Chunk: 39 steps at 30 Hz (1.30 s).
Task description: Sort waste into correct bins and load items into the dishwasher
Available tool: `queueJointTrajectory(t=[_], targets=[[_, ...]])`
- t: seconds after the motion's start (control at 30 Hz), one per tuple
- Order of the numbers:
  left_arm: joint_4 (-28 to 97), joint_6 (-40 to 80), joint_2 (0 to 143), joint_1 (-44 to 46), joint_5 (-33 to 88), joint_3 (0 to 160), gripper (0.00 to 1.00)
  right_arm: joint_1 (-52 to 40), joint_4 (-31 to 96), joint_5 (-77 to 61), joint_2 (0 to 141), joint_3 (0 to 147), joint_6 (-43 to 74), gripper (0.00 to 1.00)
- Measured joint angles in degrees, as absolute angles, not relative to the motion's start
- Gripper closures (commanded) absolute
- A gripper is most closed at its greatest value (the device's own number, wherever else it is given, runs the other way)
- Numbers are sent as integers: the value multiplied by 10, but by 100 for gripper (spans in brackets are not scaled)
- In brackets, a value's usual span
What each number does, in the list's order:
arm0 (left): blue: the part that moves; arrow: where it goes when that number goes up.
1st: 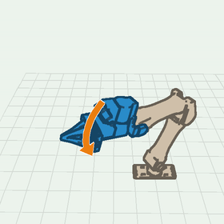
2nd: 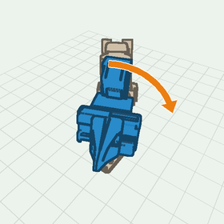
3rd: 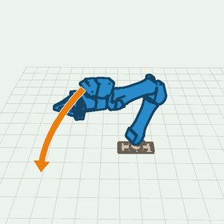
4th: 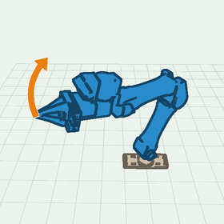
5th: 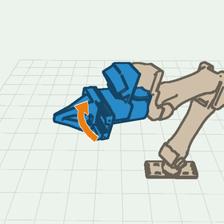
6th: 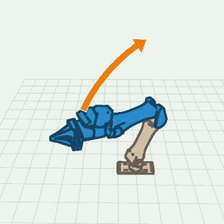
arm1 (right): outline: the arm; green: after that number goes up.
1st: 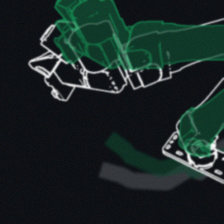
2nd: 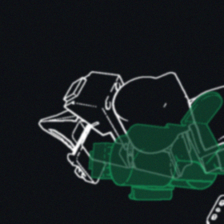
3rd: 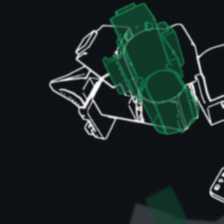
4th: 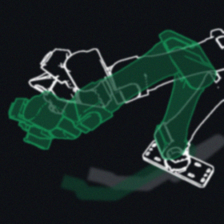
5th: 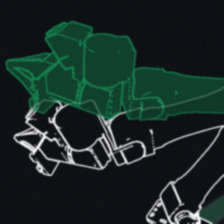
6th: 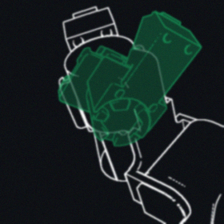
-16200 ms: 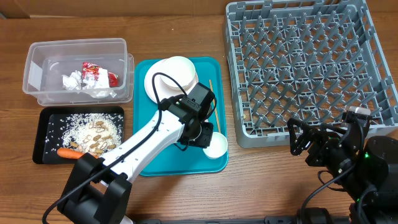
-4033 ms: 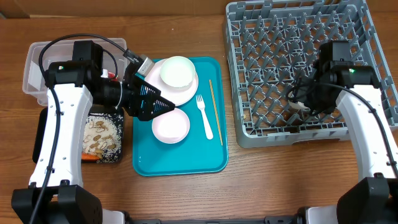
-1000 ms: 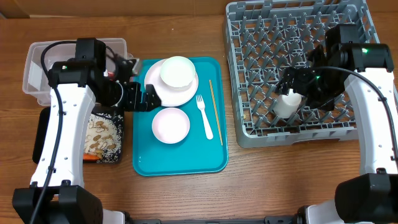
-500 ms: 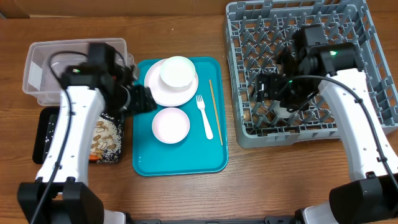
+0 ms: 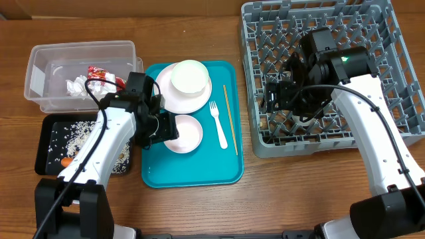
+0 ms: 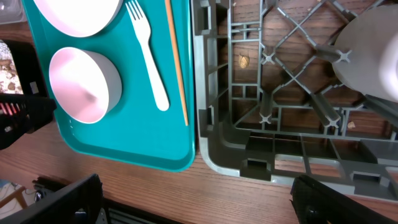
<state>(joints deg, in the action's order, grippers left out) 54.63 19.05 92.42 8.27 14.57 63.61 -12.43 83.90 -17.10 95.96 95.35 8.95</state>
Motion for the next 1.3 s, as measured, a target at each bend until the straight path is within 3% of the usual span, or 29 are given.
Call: queueJointTrajectory(t=[0.6, 0.77, 0.83, 0.97, 1.3], targets=[[462, 242, 924, 83, 113, 575, 36, -124, 810, -171, 960, 918, 89, 0], [441, 258, 924, 83, 112, 552, 42, -124, 810, -171, 960, 918, 89, 0], [435, 263, 924, 83, 112, 544, 56, -124, 809, -171, 960, 918, 89, 0], [434, 277, 924, 83, 110, 537, 94, -124, 806, -171, 960, 918, 90, 0], [473, 282, 924, 83, 108, 549, 96, -124, 808, -171, 960, 918, 90, 0]])
